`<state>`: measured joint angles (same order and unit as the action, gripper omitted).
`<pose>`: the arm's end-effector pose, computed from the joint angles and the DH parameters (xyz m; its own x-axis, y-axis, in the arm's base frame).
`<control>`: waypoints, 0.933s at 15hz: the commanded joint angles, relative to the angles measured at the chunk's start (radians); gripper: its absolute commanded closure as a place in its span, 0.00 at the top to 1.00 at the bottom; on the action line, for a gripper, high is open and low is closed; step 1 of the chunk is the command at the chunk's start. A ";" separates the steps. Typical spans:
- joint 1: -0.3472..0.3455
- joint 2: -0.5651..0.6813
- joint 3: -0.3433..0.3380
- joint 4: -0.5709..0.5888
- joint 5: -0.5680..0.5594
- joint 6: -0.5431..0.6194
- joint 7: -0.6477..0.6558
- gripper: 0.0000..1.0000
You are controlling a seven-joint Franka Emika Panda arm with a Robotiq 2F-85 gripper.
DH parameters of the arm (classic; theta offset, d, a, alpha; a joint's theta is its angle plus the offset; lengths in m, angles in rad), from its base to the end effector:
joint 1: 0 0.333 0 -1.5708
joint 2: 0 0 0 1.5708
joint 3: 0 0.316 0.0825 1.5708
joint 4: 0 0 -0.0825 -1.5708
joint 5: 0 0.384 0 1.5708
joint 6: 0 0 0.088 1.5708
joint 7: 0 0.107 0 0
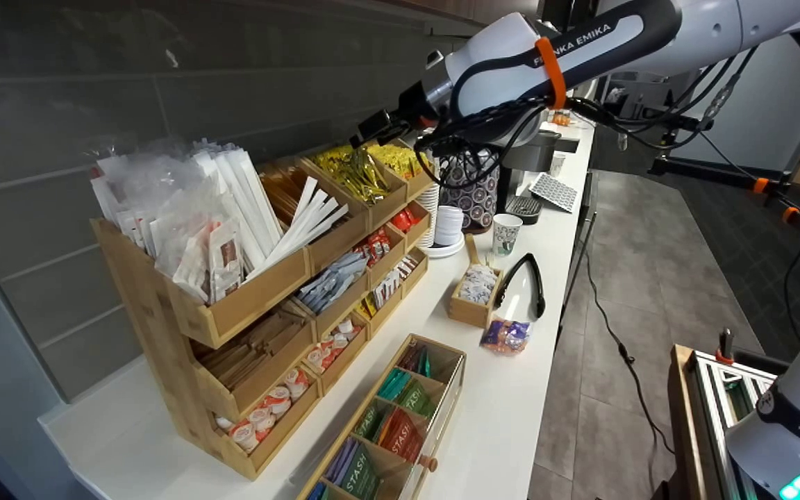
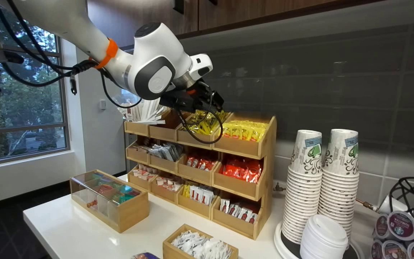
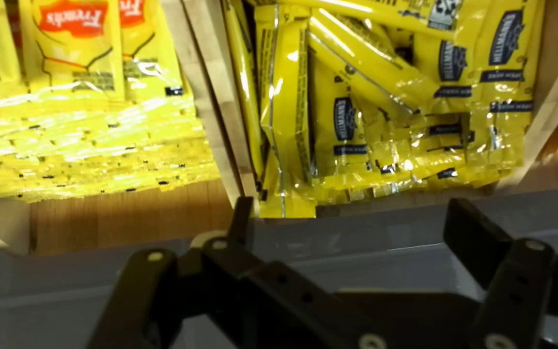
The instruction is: Pick up the yellow sachet on the table and put it on the third rack at the top from the left
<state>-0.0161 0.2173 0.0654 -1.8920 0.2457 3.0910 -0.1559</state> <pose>0.6575 0.0089 0.5093 0.5569 -0.0745 0.8273 0.0082 -0.9954 -0.0952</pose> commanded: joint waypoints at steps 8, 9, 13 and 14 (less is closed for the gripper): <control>0.149 -0.210 -0.243 -0.189 -0.385 -0.201 0.357 1.00; 0.147 -0.233 -0.236 -0.202 -0.397 -0.236 0.370 1.00; 0.146 -0.322 -0.209 -0.244 -0.423 -0.399 0.413 1.00; 0.146 -0.352 -0.202 -0.263 -0.411 -0.437 0.407 1.00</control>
<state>0.1220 -0.0354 -0.1489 -2.0818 -0.1488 2.7598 0.2181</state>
